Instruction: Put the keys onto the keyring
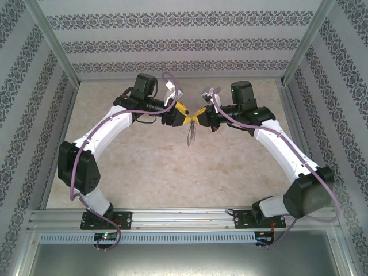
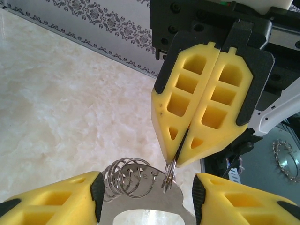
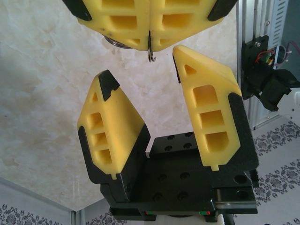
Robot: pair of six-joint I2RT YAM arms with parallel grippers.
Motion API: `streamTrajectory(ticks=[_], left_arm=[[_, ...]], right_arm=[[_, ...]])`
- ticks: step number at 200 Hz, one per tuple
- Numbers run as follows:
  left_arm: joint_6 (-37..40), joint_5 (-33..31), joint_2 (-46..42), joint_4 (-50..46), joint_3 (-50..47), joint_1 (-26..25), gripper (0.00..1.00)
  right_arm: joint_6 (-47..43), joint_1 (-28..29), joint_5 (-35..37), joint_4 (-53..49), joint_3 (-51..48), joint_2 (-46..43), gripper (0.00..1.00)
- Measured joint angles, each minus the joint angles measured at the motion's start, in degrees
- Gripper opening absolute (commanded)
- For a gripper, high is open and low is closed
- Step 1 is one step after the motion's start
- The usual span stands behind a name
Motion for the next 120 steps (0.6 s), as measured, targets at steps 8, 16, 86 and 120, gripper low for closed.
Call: streamTrajectory(ticks=[8, 16, 86, 120], left_arm=[[-0.1, 0.1, 0.0, 0.0, 0.0, 0.0, 0.51], [-0.2, 0.3, 0.0, 0.0, 0.0, 0.0, 0.50], [-1.0, 1.4, 0.8, 0.0, 0.9, -0.4, 0.33], [-1.4, 1.8, 0.9, 0.0, 1.2, -0.9, 0.20]], right_arm=[[0.0, 0.0, -0.3, 0.0, 0.0, 0.0, 0.00], [0.0, 0.0, -0.3, 0.0, 0.0, 0.0, 0.00], [0.1, 0.0, -0.8, 0.9, 0.0, 0.2, 0.00], [0.1, -0.1, -0.7, 0.9, 0.0, 0.2, 0.00]])
